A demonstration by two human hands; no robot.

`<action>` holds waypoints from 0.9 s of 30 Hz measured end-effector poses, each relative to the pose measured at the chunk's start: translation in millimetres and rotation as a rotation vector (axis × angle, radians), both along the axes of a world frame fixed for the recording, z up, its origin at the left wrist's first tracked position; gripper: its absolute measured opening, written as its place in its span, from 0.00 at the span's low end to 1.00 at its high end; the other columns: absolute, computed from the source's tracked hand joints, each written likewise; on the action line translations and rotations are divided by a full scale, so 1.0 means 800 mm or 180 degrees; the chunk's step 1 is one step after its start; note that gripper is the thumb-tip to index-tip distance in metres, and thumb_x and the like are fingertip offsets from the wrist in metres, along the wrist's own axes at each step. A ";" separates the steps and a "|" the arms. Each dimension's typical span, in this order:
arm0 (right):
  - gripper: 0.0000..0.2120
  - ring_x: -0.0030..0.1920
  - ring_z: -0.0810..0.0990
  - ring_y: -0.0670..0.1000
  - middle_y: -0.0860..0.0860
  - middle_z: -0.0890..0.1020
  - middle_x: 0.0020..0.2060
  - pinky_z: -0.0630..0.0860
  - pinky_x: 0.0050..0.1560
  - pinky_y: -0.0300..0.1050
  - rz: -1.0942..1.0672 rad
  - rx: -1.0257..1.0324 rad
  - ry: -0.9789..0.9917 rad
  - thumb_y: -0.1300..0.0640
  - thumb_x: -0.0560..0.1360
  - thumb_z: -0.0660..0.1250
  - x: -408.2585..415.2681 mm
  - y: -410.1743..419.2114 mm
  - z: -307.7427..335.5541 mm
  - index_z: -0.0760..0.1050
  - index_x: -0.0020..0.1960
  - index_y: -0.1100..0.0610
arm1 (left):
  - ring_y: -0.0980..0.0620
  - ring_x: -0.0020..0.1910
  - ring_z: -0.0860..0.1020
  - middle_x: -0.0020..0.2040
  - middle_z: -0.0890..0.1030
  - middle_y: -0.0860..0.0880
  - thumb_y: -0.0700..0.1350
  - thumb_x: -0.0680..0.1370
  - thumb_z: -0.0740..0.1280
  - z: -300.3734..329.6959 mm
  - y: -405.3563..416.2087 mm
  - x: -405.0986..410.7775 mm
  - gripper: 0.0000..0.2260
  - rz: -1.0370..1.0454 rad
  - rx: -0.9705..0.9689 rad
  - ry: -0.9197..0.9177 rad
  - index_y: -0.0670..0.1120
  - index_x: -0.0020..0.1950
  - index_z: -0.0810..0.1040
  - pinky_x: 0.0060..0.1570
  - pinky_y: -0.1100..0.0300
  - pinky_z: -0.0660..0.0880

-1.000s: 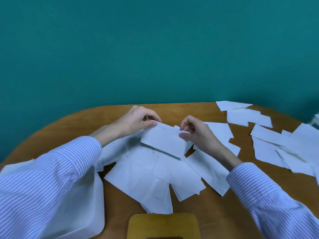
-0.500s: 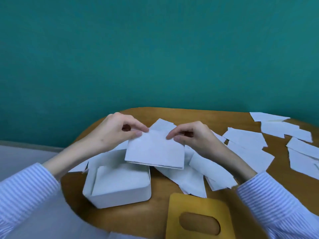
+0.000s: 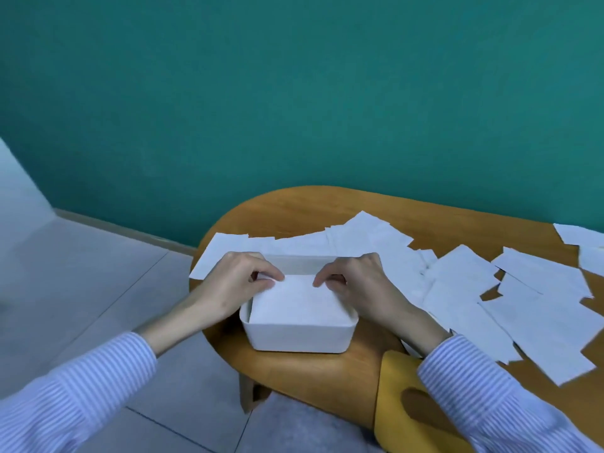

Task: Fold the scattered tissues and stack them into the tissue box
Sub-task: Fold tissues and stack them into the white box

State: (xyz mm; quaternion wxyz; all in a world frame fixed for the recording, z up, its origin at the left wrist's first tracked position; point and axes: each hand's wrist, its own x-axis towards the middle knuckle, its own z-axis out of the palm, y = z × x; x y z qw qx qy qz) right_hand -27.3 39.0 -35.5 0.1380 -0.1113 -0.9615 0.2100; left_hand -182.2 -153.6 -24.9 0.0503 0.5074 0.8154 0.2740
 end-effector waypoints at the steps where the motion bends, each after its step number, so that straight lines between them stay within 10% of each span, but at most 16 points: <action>1: 0.13 0.45 0.76 0.43 0.40 0.83 0.44 0.59 0.59 0.44 -0.0025 0.0059 0.0013 0.60 0.78 0.64 -0.001 0.000 -0.001 0.82 0.48 0.44 | 0.66 0.45 0.74 0.47 0.81 0.60 0.41 0.77 0.72 -0.003 0.002 -0.002 0.09 -0.0020 -0.0032 0.0105 0.54 0.53 0.86 0.46 0.71 0.67; 9: 0.12 0.57 0.72 0.45 0.39 0.77 0.57 0.51 0.60 0.42 0.0085 0.0903 -0.0163 0.45 0.76 0.68 0.013 -0.007 0.013 0.78 0.59 0.39 | 0.58 0.69 0.70 0.69 0.75 0.60 0.58 0.78 0.69 -0.009 0.001 0.000 0.16 -0.0491 -0.0484 0.0805 0.58 0.65 0.80 0.63 0.55 0.62; 17: 0.16 0.64 0.73 0.50 0.43 0.78 0.61 0.49 0.69 0.51 0.0307 0.1372 -0.1427 0.42 0.75 0.67 0.001 -0.018 0.015 0.75 0.62 0.42 | 0.52 0.66 0.74 0.71 0.73 0.60 0.60 0.77 0.70 -0.004 0.020 0.015 0.26 -0.0625 -0.1412 0.0839 0.59 0.73 0.72 0.68 0.58 0.65; 27: 0.15 0.64 0.73 0.52 0.49 0.76 0.62 0.57 0.70 0.51 0.0408 0.1219 -0.1438 0.45 0.76 0.67 0.000 -0.015 0.018 0.77 0.61 0.45 | 0.50 0.63 0.76 0.70 0.77 0.55 0.59 0.81 0.65 0.013 0.030 0.025 0.22 -0.0783 -0.1869 0.1183 0.57 0.74 0.72 0.64 0.55 0.66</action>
